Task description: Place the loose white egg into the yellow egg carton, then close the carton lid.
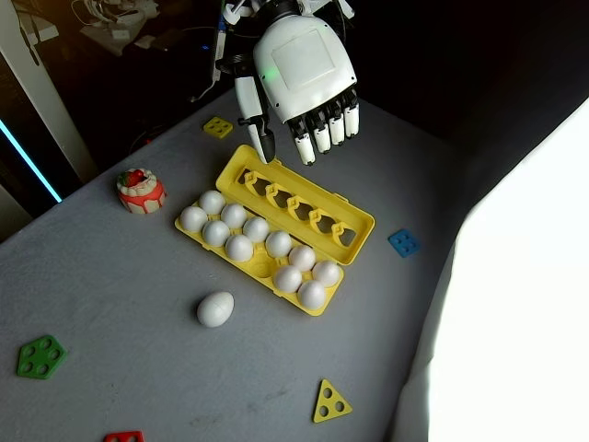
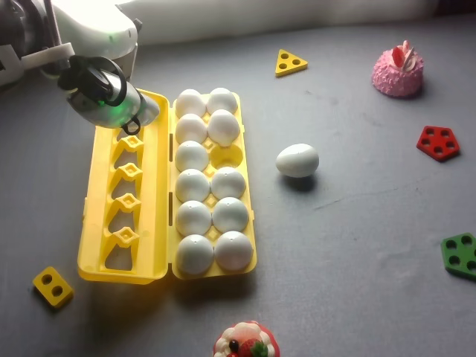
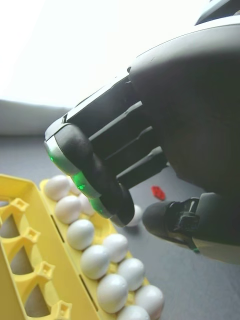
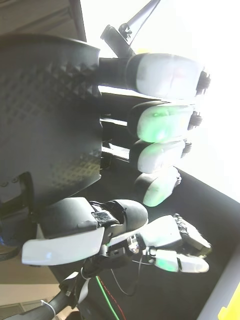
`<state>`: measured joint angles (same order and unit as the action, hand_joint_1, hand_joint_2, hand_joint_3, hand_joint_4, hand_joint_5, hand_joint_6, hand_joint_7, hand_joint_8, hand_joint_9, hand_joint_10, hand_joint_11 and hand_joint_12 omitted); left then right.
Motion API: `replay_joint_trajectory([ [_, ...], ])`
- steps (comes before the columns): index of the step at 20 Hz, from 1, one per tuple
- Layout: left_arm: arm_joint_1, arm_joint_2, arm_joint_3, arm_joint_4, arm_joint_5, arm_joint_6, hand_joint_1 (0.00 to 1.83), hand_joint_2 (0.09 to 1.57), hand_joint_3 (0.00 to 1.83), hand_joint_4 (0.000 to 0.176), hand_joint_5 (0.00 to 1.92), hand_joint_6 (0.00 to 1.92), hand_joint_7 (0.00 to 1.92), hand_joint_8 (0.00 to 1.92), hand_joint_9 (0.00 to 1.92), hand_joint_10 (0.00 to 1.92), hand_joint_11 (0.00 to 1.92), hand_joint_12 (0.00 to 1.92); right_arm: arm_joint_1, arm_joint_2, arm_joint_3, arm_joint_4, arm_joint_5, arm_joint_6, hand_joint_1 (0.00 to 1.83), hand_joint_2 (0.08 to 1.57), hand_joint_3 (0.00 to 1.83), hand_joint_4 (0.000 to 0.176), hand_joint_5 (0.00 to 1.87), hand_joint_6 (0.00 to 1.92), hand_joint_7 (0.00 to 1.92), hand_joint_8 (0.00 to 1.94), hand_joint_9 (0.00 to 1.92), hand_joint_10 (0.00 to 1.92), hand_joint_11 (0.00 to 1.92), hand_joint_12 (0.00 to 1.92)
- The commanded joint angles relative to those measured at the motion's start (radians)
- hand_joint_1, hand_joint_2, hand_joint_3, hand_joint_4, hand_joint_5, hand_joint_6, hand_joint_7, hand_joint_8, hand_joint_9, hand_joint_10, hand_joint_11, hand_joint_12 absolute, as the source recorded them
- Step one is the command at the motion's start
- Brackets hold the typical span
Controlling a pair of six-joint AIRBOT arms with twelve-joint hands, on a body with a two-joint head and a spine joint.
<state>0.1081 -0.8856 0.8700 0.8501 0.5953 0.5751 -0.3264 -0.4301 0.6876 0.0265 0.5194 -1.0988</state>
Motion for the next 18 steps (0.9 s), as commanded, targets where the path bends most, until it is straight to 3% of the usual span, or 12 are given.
replay_joint_trajectory([
  [1,-0.010,0.001,0.004,0.053,-0.041,0.007,0.63,1.16,0.28,0.014,0.05,0.07,0.10,0.05,0.10,0.08,0.00,0.69,0.011,0.007,0.000,0.008,0.116,-0.001,0.16,1.12,0.26,0.000,0.00,0.08,0.07,0.08,0.00,0.13,0.00,0.12],
  [3,-0.010,0.001,-0.002,0.053,-0.041,0.008,0.58,1.27,0.06,0.014,0.08,0.00,0.12,0.00,0.12,0.01,0.00,0.63,0.009,0.007,0.000,0.008,0.116,-0.001,0.15,1.24,0.05,0.000,0.01,0.02,0.06,0.00,0.00,0.01,0.00,0.00],
  [4,-0.010,0.001,-0.004,0.053,-0.041,0.008,0.58,1.27,0.06,0.014,0.08,0.00,0.12,0.00,0.12,0.01,0.00,0.63,0.009,0.007,0.000,0.008,0.116,-0.001,0.15,1.24,0.05,0.000,0.01,0.02,0.06,0.00,0.00,0.01,0.00,0.00],
  [5,-0.010,0.001,-0.005,0.053,-0.041,0.008,0.30,1.32,0.06,0.030,0.06,0.00,0.13,0.00,0.13,0.01,0.00,0.54,0.008,0.006,0.000,0.008,0.116,-0.001,0.14,1.22,0.03,0.000,0.00,0.00,0.04,0.00,0.01,0.01,0.00,0.00],
  [6,-0.010,0.001,-0.005,0.053,-0.040,0.007,0.30,1.32,0.06,0.030,0.06,0.00,0.13,0.00,0.13,0.01,0.00,0.54,0.008,0.006,0.000,0.008,0.116,-0.001,0.14,1.22,0.03,0.000,0.00,0.00,0.04,0.00,0.01,0.01,0.00,0.00],
  [7,-0.012,0.001,-0.007,0.053,-0.037,0.007,0.15,1.35,0.02,0.020,0.03,0.00,0.05,0.00,0.04,0.00,0.00,0.32,0.008,0.006,0.000,0.008,0.116,-0.001,0.05,1.21,0.03,0.000,0.04,0.01,0.10,0.02,0.05,0.03,0.00,0.00],
  [9,-0.013,0.004,-0.024,0.051,-0.034,0.007,0.06,1.35,0.01,0.024,0.06,0.01,0.06,0.00,0.04,0.01,0.00,0.40,0.005,0.006,0.000,0.008,0.116,-0.003,0.05,1.21,0.02,0.000,0.04,0.01,0.12,0.02,0.06,0.03,0.02,0.01],
  [15,-0.017,0.017,-0.032,0.051,-0.035,0.008,0.07,1.36,0.00,0.022,0.06,0.00,0.03,0.00,0.03,0.00,0.00,0.38,0.002,0.006,0.000,0.008,0.114,-0.003,0.07,1.17,0.00,0.000,0.02,0.01,0.09,0.00,0.01,0.00,0.00,0.00],
  [16,-0.018,0.017,-0.028,0.051,-0.035,0.007,0.10,1.35,0.00,0.029,0.05,0.00,0.04,0.00,0.03,0.00,0.00,0.41,0.002,0.006,0.000,0.008,0.114,-0.002,0.14,1.15,0.00,0.000,0.02,0.01,0.08,0.00,0.01,0.00,0.00,0.00],
  [18,-0.018,0.019,-0.017,0.043,-0.036,0.007,0.13,1.35,0.00,0.027,0.07,0.01,0.08,0.01,0.06,0.01,0.00,0.46,0.001,0.006,-0.002,0.008,0.109,-0.002,0.23,1.13,0.00,0.000,0.01,0.00,0.07,0.00,0.02,0.01,0.00,0.00],
])
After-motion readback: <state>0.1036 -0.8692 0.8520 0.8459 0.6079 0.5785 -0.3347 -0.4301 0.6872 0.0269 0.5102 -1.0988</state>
